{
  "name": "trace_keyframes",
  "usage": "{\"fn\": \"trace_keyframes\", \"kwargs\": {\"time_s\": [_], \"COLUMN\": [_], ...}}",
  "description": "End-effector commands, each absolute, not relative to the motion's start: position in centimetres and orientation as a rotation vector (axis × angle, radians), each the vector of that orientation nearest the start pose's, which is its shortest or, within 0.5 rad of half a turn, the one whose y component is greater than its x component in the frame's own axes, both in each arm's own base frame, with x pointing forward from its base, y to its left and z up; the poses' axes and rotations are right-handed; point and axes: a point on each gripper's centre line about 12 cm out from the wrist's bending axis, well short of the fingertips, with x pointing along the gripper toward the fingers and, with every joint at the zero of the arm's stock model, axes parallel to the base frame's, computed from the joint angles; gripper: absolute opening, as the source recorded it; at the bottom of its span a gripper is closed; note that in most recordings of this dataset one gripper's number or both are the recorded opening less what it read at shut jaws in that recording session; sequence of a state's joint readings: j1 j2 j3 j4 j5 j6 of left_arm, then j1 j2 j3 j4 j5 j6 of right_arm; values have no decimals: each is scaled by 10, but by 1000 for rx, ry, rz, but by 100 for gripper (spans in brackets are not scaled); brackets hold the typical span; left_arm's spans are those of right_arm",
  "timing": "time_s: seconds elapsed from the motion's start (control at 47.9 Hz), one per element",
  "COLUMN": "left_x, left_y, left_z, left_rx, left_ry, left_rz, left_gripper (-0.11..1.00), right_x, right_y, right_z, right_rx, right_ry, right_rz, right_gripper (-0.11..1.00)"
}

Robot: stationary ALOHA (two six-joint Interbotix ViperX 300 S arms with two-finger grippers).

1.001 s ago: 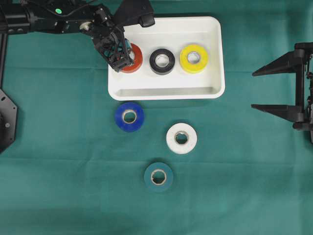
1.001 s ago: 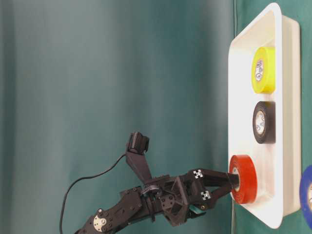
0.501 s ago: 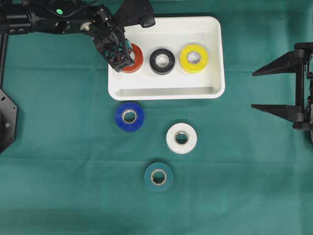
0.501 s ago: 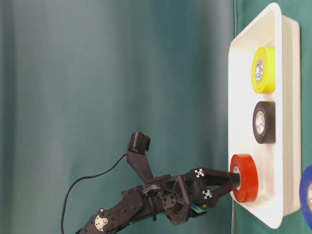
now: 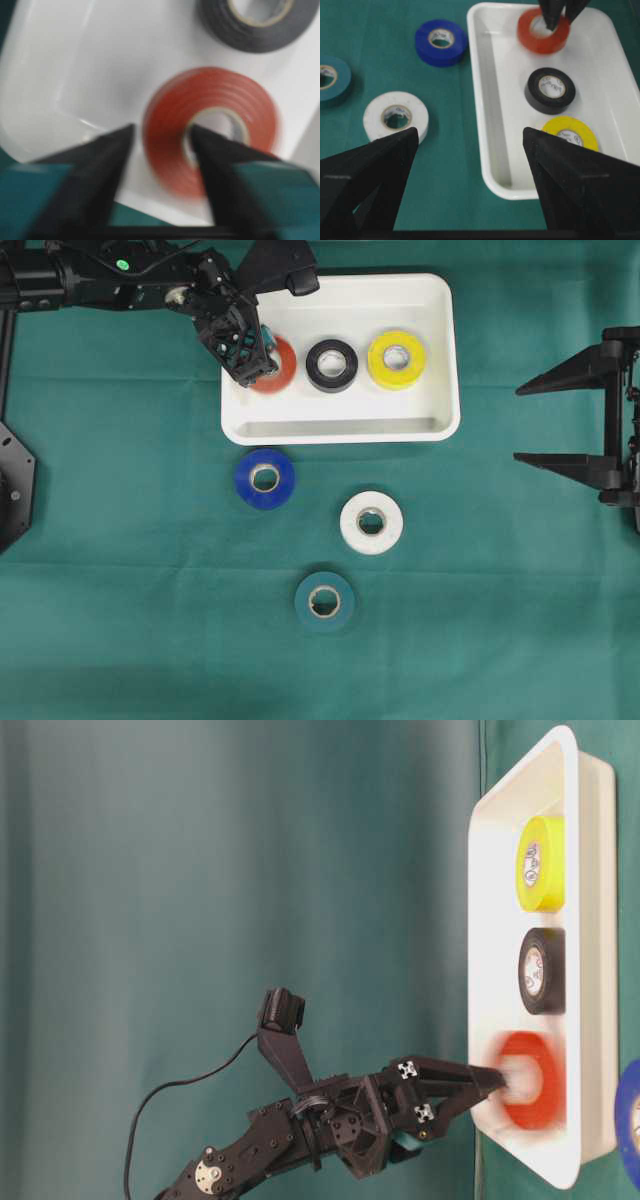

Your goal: Pick up the tape from a random location and place it into the white case.

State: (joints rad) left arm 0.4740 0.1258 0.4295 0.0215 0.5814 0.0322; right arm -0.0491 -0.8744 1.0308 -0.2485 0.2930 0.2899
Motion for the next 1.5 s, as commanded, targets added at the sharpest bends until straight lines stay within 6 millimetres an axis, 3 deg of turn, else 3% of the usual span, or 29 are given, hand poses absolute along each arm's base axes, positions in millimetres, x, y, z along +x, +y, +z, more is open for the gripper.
{"fn": "trace_keyframes", "kwargs": {"time_s": [0.0, 0.083, 0.125, 0.25, 0.584, 1.043, 1.293, 1.481], "left_x": [362, 363, 363, 363, 366, 369, 368, 374], "left_y": [187, 187, 187, 187, 182, 179, 177, 156], "left_z": [166, 165, 166, 165, 171, 235, 236, 234], "left_rx": [-207, -206, -204, -206, -165, -116, -115, -90], "left_ry": [1081, 1081, 1080, 1081, 1079, 1036, 1038, 1043], "left_rz": [406, 406, 406, 406, 374, 354, 352, 304], "left_gripper": [69, 90, 92, 87, 87, 87, 87, 87], "right_x": [213, 213, 213, 213, 213, 213, 213, 213], "right_y": [-19, -19, -19, -19, -19, -19, -19, -19], "right_z": [276, 276, 276, 276, 276, 277, 278, 277], "right_rx": [45, 43, 43, 43, 43, 45, 45, 42], "right_ry": [414, 414, 412, 412, 412, 414, 412, 415], "right_rz": [-127, -127, -127, -127, -127, -128, -128, -128], "right_gripper": [85, 85, 85, 85, 85, 85, 85, 85]}}
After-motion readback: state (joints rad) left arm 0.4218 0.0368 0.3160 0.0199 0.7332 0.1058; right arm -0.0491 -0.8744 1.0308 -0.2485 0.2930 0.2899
